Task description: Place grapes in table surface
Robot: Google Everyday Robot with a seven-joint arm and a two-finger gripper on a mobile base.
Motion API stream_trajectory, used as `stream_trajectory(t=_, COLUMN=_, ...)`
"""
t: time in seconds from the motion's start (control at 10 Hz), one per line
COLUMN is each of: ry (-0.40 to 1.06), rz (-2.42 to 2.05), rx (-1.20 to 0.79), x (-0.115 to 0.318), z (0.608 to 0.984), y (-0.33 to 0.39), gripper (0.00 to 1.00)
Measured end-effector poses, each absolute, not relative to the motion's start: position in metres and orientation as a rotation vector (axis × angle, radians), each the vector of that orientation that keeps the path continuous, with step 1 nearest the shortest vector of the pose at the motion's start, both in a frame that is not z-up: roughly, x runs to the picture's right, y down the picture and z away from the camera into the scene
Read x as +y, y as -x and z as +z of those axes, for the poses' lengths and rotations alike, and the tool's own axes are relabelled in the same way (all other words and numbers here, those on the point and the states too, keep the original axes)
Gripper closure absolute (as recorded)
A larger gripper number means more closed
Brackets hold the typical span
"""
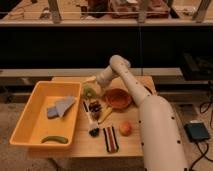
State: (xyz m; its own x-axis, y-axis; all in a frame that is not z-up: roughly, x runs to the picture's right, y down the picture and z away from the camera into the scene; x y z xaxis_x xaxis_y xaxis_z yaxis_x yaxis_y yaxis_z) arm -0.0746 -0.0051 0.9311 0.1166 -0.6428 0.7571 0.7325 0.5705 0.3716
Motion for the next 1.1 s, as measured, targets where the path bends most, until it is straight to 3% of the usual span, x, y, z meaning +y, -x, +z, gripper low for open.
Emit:
stream_trajectory(t=0.9, ry=0.102, rz=-1.012, rx=-1.045, x=-0.006, z=0.929, y=0.074, gripper=0.20)
stream_trajectory(t=1.1, ry=0.156, rz=-1.048, rx=-0.979, x=-0.013, z=0.917, y=0.063, gripper=0.20)
